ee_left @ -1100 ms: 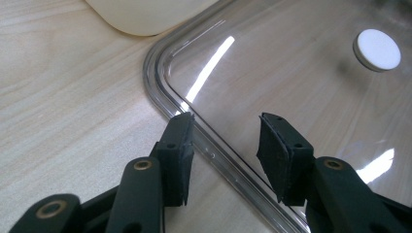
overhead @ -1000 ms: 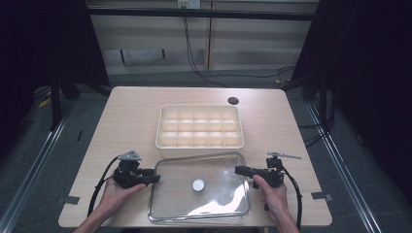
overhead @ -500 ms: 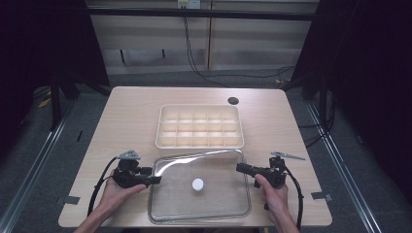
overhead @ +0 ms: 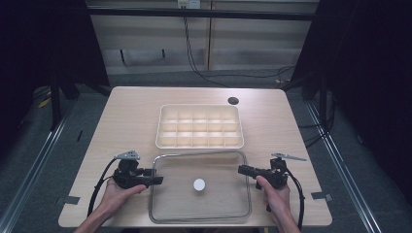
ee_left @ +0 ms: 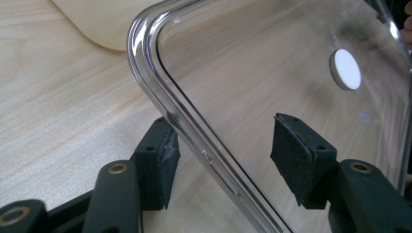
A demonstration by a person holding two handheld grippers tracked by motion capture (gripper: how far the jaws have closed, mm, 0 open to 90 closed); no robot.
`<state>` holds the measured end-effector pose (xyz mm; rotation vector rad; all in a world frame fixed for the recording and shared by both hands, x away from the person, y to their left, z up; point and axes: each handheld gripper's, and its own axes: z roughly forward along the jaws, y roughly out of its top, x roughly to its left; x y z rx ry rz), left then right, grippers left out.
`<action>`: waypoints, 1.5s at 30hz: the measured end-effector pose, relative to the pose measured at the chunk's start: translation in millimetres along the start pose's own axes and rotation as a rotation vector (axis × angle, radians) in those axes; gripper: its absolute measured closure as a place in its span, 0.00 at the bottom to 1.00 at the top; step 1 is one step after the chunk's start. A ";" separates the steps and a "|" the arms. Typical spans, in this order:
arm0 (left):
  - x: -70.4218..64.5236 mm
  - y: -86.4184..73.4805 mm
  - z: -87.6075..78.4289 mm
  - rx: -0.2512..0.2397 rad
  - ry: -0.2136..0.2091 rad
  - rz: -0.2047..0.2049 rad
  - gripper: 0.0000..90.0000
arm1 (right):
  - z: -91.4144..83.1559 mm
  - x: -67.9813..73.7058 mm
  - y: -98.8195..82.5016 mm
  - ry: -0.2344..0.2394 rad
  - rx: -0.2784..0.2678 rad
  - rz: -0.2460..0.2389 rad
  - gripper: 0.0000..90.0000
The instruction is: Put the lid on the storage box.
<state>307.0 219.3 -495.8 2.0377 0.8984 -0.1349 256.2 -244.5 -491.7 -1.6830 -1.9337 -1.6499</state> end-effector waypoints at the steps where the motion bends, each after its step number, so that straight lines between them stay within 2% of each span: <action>1: 0.1 0.2 0.0 0.001 0.000 0.000 0.49 | 0.1 0.7 -0.3 -0.010 0.004 -0.008 0.80; 9: -1.1 3.6 -3.2 -0.016 -0.007 -0.014 0.53 | 0.5 1.6 -0.9 -0.032 0.015 -0.024 0.78; 10: -1.7 4.6 -5.0 -0.033 -0.023 -0.015 0.55 | 1.0 2.0 -0.8 -0.035 0.018 -0.028 0.78; 12: -1.8 5.2 -5.2 -0.037 -0.035 -0.018 0.56 | 1.5 2.3 -0.6 -0.039 0.017 -0.032 0.78; 17: -3.2 6.9 -7.8 -0.043 -0.031 -0.016 0.56 | 4.0 5.1 1.6 -0.058 0.004 -0.031 0.76; 25: -3.0 8.4 -13.1 -0.060 -0.036 -0.021 0.60 | 4.4 8.7 3.7 -0.060 -0.009 -0.051 0.76; 28: -3.5 10.0 -13.9 -0.059 -0.024 -0.015 0.60 | 4.5 10.3 4.7 -0.066 -0.011 -0.057 0.76; 31: -5.8 12.8 -16.0 -0.079 -0.013 -0.009 0.60 | 3.6 12.2 7.6 -0.060 -0.017 -0.064 0.76; 36: -4.8 13.1 -19.5 -0.090 -0.019 -0.002 0.62 | 4.9 13.3 12.9 -0.060 -0.019 -0.079 0.77; 43: -7.0 15.6 -25.0 -0.128 -0.031 -0.009 0.66 | 1.1 17.3 16.7 -0.048 -0.041 -0.075 0.78; 45: -7.9 15.9 -26.8 -0.128 -0.030 0.002 0.66 | 0.3 18.3 16.9 -0.045 -0.041 -0.073 0.78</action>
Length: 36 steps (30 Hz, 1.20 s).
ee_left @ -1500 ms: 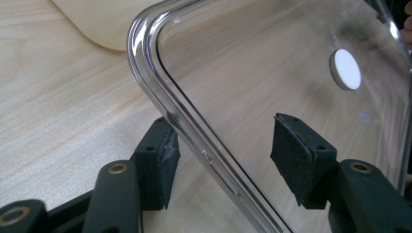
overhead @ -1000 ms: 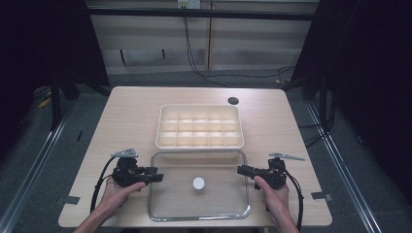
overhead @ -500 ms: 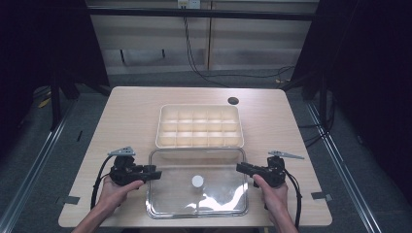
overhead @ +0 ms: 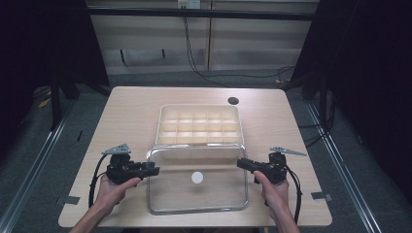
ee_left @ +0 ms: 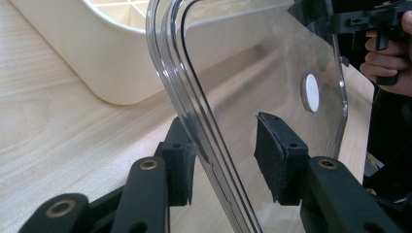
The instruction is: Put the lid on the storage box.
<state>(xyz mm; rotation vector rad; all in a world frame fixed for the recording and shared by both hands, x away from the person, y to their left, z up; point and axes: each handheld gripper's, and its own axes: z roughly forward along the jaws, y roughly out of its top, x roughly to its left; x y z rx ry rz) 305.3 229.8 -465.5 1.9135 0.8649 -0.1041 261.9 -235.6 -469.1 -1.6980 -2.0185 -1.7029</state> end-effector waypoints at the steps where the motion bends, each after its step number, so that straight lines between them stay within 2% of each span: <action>1: -0.8 0.2 -0.5 -0.005 0.000 -0.002 0.67 | -0.1 0.5 0.2 0.001 -0.005 0.001 0.78; 3: -2.0 1.2 -1.8 -0.009 0.000 0.008 0.67 | -1.1 1.3 1.0 0.002 -0.009 -0.004 0.78; 6: -3.1 2.1 -2.1 -0.012 0.004 -0.001 0.68 | -1.7 2.4 2.2 -0.002 -0.016 -0.012 0.78; 7: -3.6 2.5 -1.8 -0.008 0.009 -0.001 0.68 | -1.5 4.6 3.4 -0.018 -0.010 -0.031 0.77; 10: -4.3 2.6 -2.2 -0.010 0.009 -0.004 0.68 | -0.7 6.0 3.8 -0.034 -0.004 -0.043 0.76; 15: -7.5 5.6 -6.7 -0.025 0.015 0.016 0.71 | -2.4 9.1 5.7 -0.029 -0.013 -0.045 0.76; 17: -10.4 8.0 -9.3 -0.048 0.027 0.018 0.72 | -3.7 11.8 7.4 -0.032 -0.028 -0.056 0.76; 23: -11.7 10.5 -13.9 -0.049 0.028 0.023 0.72 | -5.0 16.8 9.2 -0.035 -0.032 -0.068 0.76; 29: -14.1 14.2 -17.6 -0.060 0.017 0.036 0.74 | -7.3 25.2 16.2 -0.031 -0.062 -0.091 0.76; 36: -16.4 18.9 -18.7 -0.068 0.024 0.055 0.75 | -7.6 25.6 20.8 -0.046 -0.072 -0.099 0.75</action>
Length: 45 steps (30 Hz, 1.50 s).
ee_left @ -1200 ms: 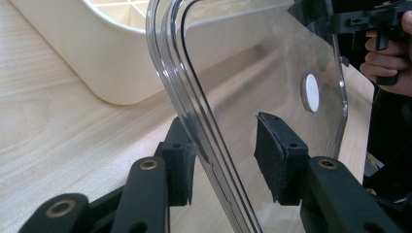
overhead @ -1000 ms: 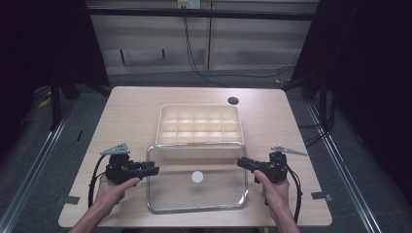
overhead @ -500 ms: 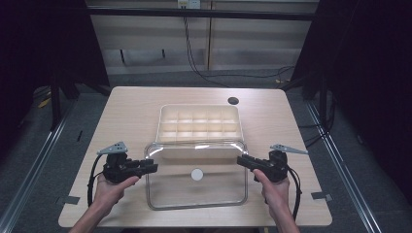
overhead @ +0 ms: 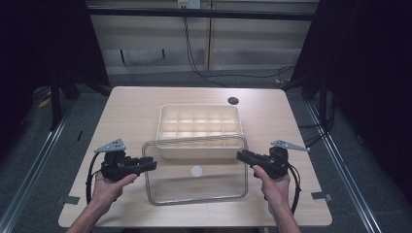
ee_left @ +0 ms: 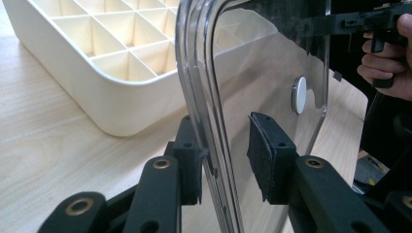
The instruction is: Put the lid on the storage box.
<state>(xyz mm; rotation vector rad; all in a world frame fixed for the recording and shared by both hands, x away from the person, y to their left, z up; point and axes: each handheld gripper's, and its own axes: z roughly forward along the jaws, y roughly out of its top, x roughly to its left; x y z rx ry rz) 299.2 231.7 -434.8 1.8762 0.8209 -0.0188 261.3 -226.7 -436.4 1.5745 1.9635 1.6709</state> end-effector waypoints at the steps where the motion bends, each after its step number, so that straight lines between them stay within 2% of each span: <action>1: 0.1 1.6 -1.5 -0.005 -0.005 0.002 0.75 | -0.5 0.7 1.3 0.002 -0.004 -0.003 0.75; 4: -0.1 4.6 -4.3 -0.018 -0.016 0.001 0.76 | -1.0 2.9 5.9 0.007 -0.015 -0.014 0.75; 10: 2.2 10.4 -9.6 -0.037 -0.007 0.002 0.77 | 2.7 4.3 12.0 0.018 -0.026 -0.018 0.74; 13: 4.5 17.0 -14.5 -0.067 -0.010 -0.006 0.77 | 5.6 7.2 16.6 0.023 -0.026 -0.023 0.75; 17: 6.6 23.2 -14.6 -0.066 0.011 -0.004 0.76 | 7.7 9.8 23.1 0.020 -0.035 -0.032 0.75; 26: 6.2 34.2 -15.3 -0.093 0.016 0.006 0.75 | 9.2 7.5 29.5 0.023 -0.036 -0.032 0.75; 29: 5.0 41.8 -15.6 -0.097 0.021 0.023 0.75 | 9.6 7.5 36.5 0.017 -0.045 -0.032 0.73; 35: 5.0 53.1 -15.5 -0.111 0.027 0.030 0.75 | 9.8 7.1 47.7 0.020 -0.054 -0.036 0.73; 38: 6.9 55.7 -15.7 -0.130 0.011 0.007 0.76 | 9.4 7.5 53.1 0.018 -0.056 -0.042 0.73; 40: 7.3 56.3 -16.0 -0.127 0.012 0.015 0.76 | 9.4 7.7 54.9 0.019 -0.059 -0.042 0.74; 41: 6.8 57.7 -15.8 -0.122 0.034 0.023 0.75 | 10.2 8.5 58.4 0.019 -0.058 -0.052 0.74; 45: 8.9 60.4 -16.0 -0.129 0.037 0.020 0.75 | 12.4 9.2 63.2 0.018 -0.059 -0.061 0.74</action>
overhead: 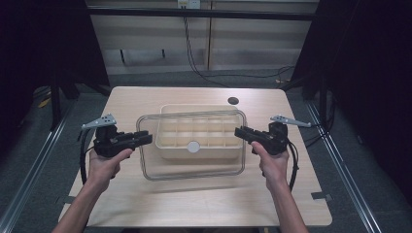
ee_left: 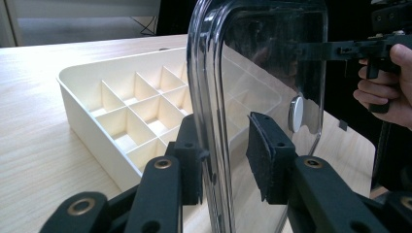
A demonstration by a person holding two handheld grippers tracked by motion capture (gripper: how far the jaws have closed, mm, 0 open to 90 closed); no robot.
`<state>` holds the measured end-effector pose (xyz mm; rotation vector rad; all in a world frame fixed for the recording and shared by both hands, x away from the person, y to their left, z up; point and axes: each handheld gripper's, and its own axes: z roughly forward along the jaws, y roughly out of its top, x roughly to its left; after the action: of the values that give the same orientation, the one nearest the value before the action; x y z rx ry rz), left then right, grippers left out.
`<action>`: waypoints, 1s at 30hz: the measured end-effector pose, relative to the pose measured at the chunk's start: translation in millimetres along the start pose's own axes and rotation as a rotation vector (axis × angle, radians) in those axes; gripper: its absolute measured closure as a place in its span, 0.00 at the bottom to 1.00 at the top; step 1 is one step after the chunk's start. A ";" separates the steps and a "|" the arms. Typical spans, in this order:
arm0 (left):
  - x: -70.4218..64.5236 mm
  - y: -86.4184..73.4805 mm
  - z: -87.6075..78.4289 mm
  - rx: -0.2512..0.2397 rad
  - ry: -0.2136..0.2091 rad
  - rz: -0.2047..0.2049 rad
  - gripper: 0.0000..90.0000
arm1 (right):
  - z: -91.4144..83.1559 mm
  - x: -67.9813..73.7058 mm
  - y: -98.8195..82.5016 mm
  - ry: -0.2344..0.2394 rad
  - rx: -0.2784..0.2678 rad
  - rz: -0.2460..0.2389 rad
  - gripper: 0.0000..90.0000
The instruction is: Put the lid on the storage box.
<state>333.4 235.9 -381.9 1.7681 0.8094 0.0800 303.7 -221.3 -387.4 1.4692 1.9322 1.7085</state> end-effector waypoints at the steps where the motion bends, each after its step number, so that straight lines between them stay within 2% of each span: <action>1: 0.8 1.5 -0.1 0.003 0.003 0.003 0.75 | 0.8 -0.1 1.5 -0.002 0.001 0.000 0.74; 12: 6.1 24.4 1.8 -0.005 0.026 0.037 0.75 | 11.5 -6.9 19.5 0.017 -0.024 0.003 0.73; 14: 6.0 25.7 2.9 -0.004 0.029 0.033 0.74 | 12.2 -8.0 21.5 0.012 -0.024 0.003 0.73; 16: 3.5 31.3 6.5 -0.007 0.042 0.044 0.74 | 12.1 -9.6 25.1 0.005 -0.027 0.002 0.73; 20: 0.7 41.7 10.0 -0.018 0.044 0.058 0.74 | 9.3 -11.0 35.2 -0.008 -0.043 0.004 0.72; 24: 2.6 51.6 13.3 -0.023 0.041 0.063 0.73 | 5.7 -8.2 45.2 -0.023 -0.059 -0.013 0.72; 30: 4.7 59.3 20.1 -0.018 0.042 0.061 0.73 | 7.1 -12.3 50.7 -0.040 -0.068 -0.005 0.71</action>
<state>374.1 214.3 -339.3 1.7799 0.7827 0.1651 342.0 -233.0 -353.2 1.4619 1.8379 1.7118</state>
